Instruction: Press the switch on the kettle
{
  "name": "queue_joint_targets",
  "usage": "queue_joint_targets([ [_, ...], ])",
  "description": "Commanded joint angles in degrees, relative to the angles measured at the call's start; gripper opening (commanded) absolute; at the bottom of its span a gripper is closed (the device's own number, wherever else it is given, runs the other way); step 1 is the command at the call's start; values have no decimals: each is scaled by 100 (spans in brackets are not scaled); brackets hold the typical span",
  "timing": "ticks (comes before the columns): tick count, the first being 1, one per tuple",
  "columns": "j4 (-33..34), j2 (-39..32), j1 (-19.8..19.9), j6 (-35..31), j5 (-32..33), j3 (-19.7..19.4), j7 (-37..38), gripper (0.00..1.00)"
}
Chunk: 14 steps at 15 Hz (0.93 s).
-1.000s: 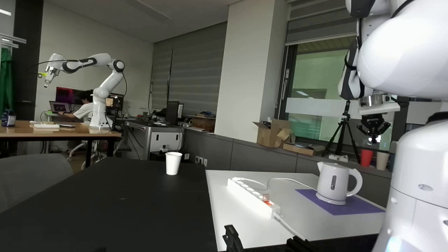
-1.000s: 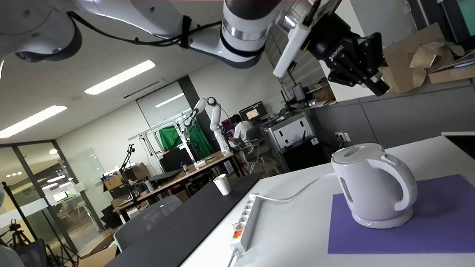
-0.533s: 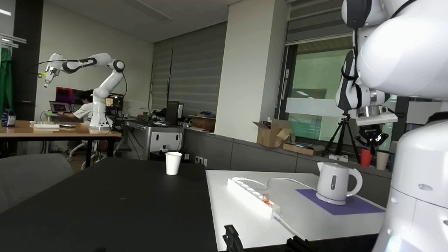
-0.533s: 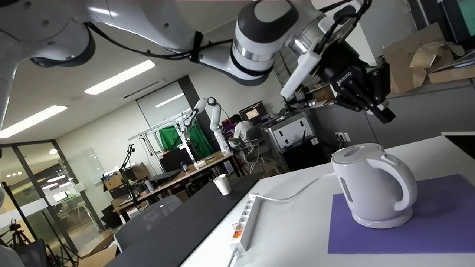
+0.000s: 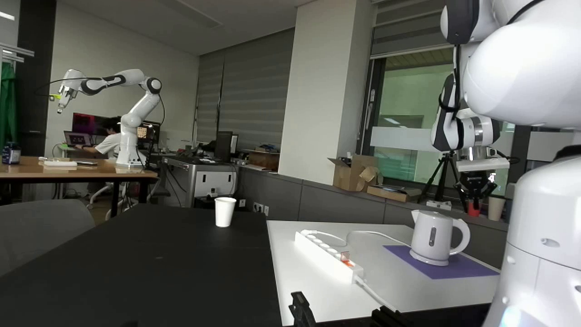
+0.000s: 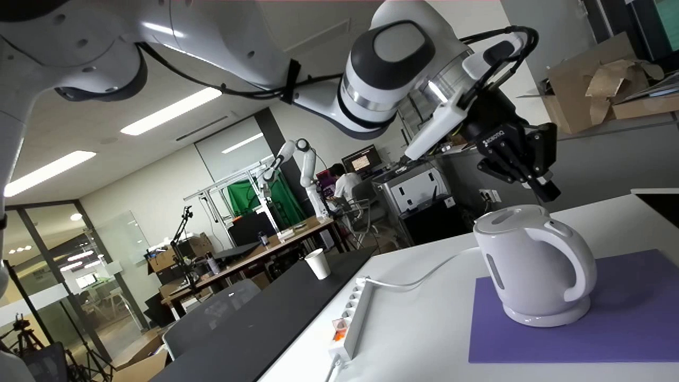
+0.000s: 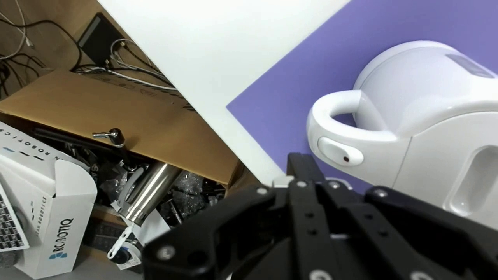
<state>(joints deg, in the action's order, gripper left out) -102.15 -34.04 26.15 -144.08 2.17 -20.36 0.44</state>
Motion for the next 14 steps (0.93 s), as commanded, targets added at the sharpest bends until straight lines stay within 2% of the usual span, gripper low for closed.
queue_joint_targets([
  [1, 157, -153, 176, -82, -174, 152, -157, 0],
  [14, 313, -543, 750, -725, -1060, 826, -803, 0],
])
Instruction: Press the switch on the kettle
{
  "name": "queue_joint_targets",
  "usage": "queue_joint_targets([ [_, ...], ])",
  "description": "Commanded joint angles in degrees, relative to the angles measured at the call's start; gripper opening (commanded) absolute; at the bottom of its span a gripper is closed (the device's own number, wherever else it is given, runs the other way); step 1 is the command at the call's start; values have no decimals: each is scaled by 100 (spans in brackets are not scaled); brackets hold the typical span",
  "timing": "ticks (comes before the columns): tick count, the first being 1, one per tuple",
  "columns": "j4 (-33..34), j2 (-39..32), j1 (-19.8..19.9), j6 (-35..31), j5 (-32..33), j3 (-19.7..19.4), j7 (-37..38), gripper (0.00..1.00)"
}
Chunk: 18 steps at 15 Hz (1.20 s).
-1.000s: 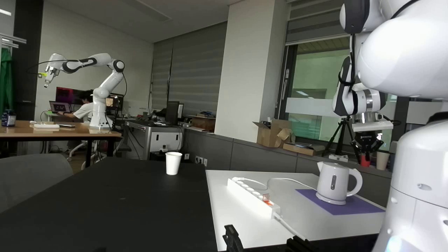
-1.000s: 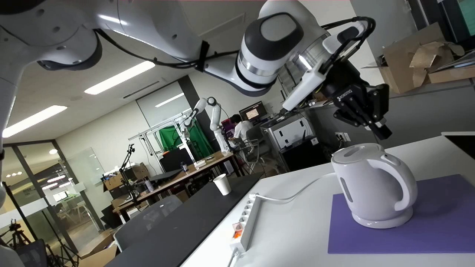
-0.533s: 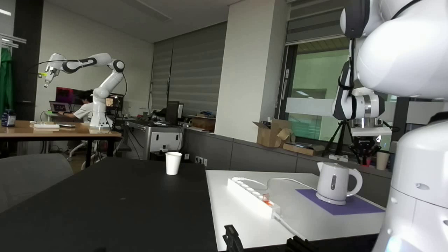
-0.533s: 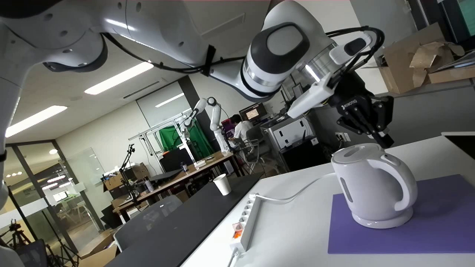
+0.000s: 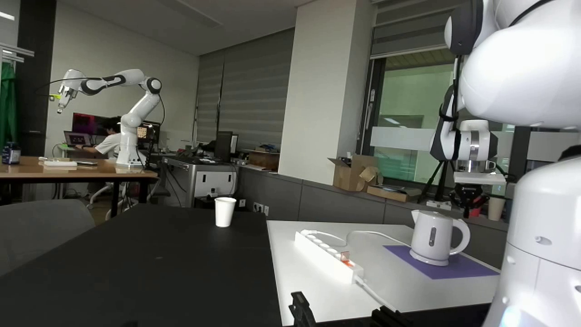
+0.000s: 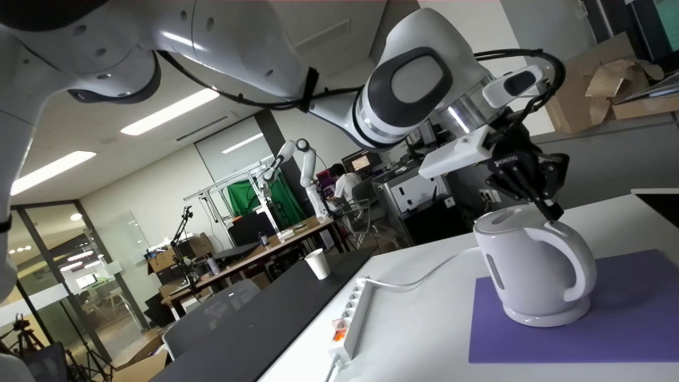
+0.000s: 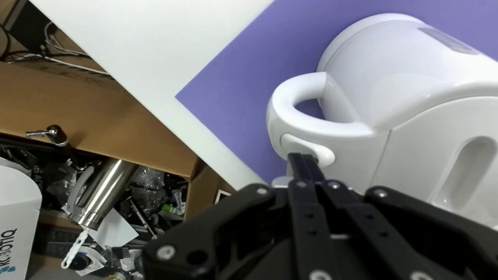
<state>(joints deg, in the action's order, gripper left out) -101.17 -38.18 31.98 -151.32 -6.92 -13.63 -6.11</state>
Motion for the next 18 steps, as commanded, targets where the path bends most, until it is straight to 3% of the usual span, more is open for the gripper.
queue_joint_targets([
  [1, 225, -149, 186, -3, -156, 178, -158, 0],
  [5, 262, -213, 251, -52, -221, 249, -194, 0],
  [14, 316, -189, 874, -1, -1047, 944, -508, 0],
  [18, 305, -147, 959, 32, -1175, 1033, -496, 0],
])
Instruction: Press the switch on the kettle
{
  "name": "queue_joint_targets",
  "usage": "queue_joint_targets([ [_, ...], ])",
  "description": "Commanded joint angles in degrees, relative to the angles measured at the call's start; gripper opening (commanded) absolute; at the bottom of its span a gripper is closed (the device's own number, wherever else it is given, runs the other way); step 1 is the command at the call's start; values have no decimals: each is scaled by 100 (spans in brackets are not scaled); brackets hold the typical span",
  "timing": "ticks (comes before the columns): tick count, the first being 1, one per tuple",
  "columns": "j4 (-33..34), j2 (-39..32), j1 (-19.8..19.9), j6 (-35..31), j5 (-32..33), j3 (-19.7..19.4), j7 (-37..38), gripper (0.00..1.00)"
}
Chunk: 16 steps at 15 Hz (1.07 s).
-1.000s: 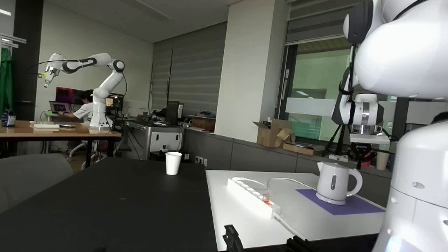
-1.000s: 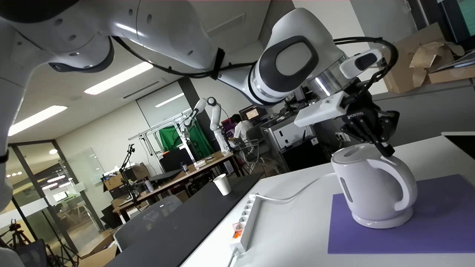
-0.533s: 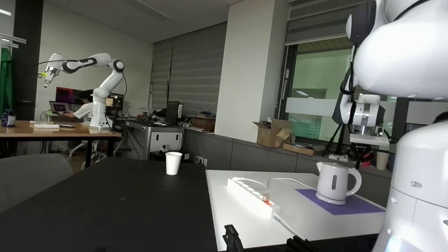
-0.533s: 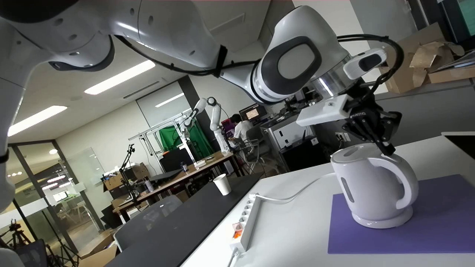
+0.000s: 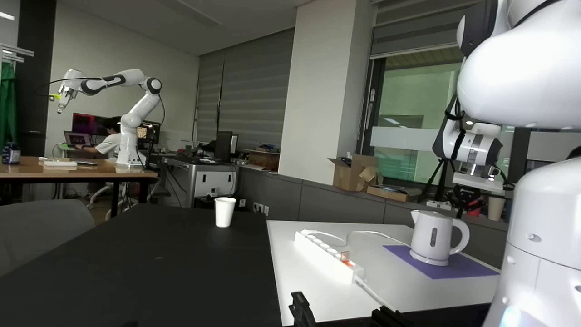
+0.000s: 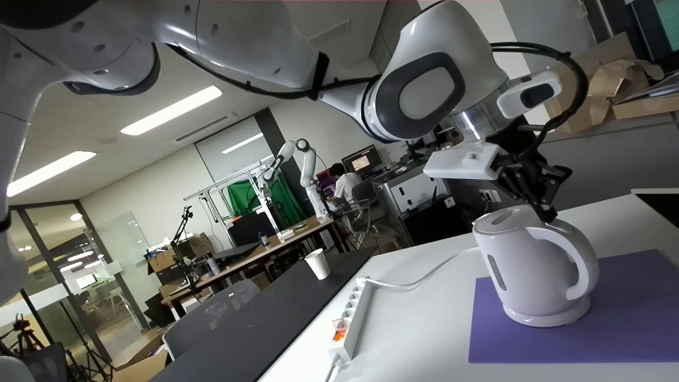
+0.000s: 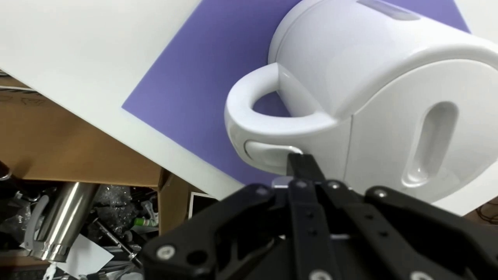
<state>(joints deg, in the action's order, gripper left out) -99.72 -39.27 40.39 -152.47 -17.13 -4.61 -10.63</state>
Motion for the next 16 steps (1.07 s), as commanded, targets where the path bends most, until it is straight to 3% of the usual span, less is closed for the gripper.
queue_joint_targets([
  [1, 140, 8, 80, 113, -133, 88, 40, 0],
  [8, -157, 503, -281, -581, 93, -244, 350, 0],
  [9, -219, 552, -434, -732, 238, -410, 424, 4],
  [10, -291, 602, -551, -890, 379, -526, 404, 26],
  [12, -405, 668, -899, -1034, 745, -919, 629, 30],
  [16, -565, 747, -1433, -1158, 1236, -1497, 940, 56],
])
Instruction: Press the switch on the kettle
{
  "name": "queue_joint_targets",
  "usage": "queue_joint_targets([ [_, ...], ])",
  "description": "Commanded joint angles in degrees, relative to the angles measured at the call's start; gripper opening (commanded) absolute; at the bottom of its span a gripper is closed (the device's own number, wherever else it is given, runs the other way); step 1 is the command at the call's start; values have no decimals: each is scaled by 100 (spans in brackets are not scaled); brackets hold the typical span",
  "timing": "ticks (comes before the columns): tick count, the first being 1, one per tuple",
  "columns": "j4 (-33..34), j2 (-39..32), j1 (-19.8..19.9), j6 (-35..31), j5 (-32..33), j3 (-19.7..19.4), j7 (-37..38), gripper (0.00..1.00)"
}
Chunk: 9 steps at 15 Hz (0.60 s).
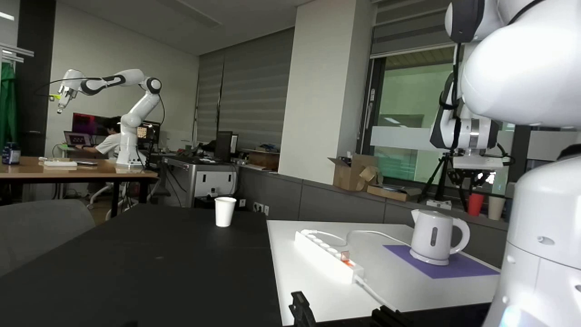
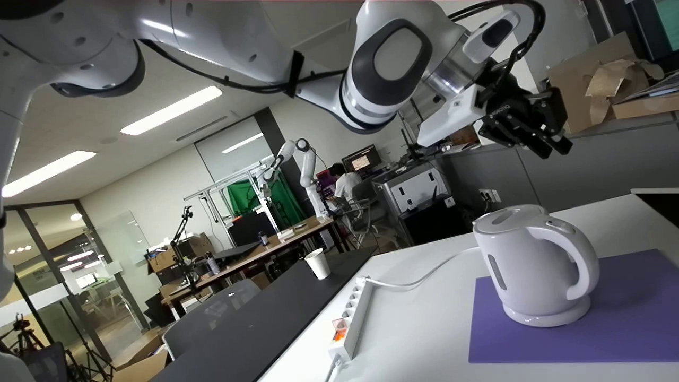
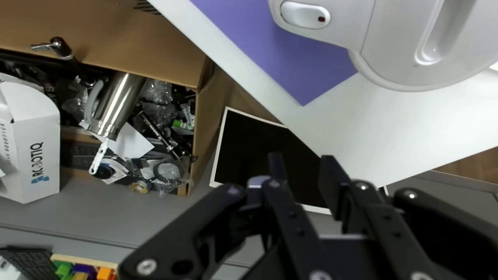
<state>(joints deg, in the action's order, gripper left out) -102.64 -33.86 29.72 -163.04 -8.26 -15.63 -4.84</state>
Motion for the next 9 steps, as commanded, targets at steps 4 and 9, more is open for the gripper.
queue_joint_targets([
  [4, -313, 276, -644, 233, 732, -688, 388, 84],
  [9, -222, 443, -539, 1084, 919, -533, 88, 100],
])
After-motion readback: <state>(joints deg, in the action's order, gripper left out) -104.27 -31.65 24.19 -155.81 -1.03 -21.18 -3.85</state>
